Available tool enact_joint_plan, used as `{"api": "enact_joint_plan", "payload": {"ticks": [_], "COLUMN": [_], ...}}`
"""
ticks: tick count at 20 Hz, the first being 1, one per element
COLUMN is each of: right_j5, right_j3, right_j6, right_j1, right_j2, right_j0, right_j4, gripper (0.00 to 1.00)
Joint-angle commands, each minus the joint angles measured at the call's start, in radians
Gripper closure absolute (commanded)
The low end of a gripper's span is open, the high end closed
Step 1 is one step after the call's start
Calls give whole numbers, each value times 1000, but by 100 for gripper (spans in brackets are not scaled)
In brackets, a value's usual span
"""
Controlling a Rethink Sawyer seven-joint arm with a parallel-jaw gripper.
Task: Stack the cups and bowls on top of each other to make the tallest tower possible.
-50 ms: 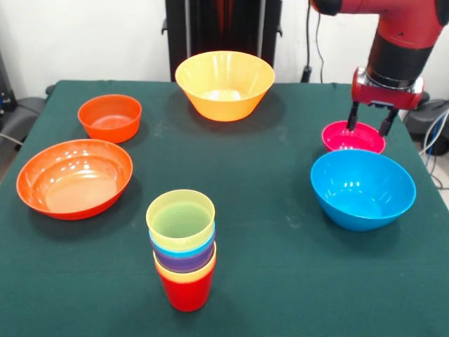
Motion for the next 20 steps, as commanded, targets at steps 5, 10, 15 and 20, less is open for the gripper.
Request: {"api": "enact_joint_plan", "payload": {"ticks": [5, 10, 15, 20], "right_j5": [79, 54, 26, 25], "right_j3": [-103, -121, -141, -153], "right_j6": [258, 267, 267, 290], "right_j1": [113, 143, 178, 191], "right_j2": [-9, -17, -23, -26], "right_j0": [72, 86, 92, 108], "right_j4": [75, 87, 93, 114], "gripper": [0, 0, 0, 0]}}
